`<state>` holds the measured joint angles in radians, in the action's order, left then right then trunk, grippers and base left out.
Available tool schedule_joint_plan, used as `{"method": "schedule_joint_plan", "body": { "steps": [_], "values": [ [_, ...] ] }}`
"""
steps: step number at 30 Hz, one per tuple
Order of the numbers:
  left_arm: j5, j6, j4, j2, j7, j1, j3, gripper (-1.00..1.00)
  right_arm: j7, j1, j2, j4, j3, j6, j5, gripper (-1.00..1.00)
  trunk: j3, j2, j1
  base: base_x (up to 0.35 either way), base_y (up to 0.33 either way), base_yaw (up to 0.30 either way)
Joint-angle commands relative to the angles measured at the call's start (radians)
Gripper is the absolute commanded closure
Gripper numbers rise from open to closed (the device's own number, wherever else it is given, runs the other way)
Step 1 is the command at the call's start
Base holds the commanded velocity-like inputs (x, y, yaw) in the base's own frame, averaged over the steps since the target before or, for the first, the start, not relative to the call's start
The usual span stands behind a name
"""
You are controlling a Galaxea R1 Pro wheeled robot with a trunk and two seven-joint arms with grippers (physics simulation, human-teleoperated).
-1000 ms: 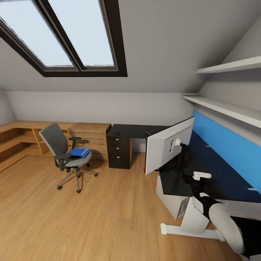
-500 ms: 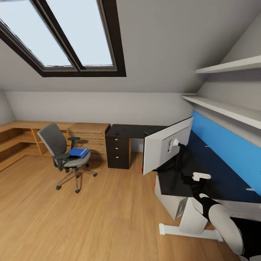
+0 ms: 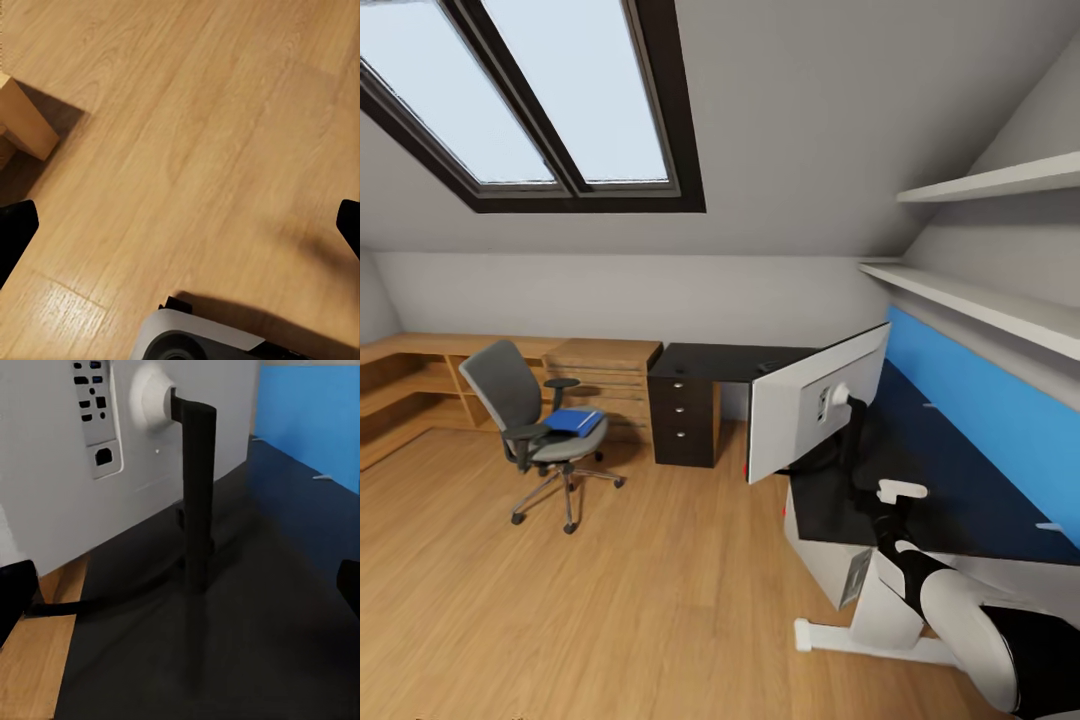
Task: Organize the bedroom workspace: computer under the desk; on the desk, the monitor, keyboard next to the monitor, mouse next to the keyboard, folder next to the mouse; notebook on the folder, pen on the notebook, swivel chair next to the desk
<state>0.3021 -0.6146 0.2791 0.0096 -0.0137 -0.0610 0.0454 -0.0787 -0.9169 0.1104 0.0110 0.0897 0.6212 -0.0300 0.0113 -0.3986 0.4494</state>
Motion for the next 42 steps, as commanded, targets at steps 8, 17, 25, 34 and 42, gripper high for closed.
{"method": "schedule_joint_plan", "body": {
  "steps": [8,17,25,34,42],
  "values": [
    [-0.005,0.0,0.002,0.0,-0.002,0.0,0.004,-1.0,0.002,0.008,0.0,0.001,0.007,0.024,0.0,-1.0,-0.005,-0.001,0.001,0.0,0.0,0.192],
    [-0.004,0.0,0.001,0.0,-0.002,0.0,0.005,-1.0,0.002,0.01,0.003,0.001,0.007,0.026,-0.001,-1.0,-0.009,-0.001,0.001,0.0,-0.09,0.14],
    [-0.003,0.0,0.0,0.0,-0.002,0.0,0.005,-1.0,0.002,0.012,0.003,0.001,0.007,0.026,-0.001,-1.0,-0.009,-0.001,0.001,0.0,-0.219,0.013],
    [-0.003,-0.001,-0.001,0.0,-0.002,0.0,0.007,-1.0,0.001,0.042,0.004,0.001,0.007,0.128,-0.001,-1.0,-0.009,-0.001,0.001,0.0,-0.018,0.001],
    [-0.003,-0.001,-0.003,0.002,-0.002,0.0,0.007,-1.0,-0.016,0.05,0.004,0.001,0.007,0.157,-0.001,-1.0,-0.009,-0.001,0.001,0.0,0.0,0.0]
  ]
}}
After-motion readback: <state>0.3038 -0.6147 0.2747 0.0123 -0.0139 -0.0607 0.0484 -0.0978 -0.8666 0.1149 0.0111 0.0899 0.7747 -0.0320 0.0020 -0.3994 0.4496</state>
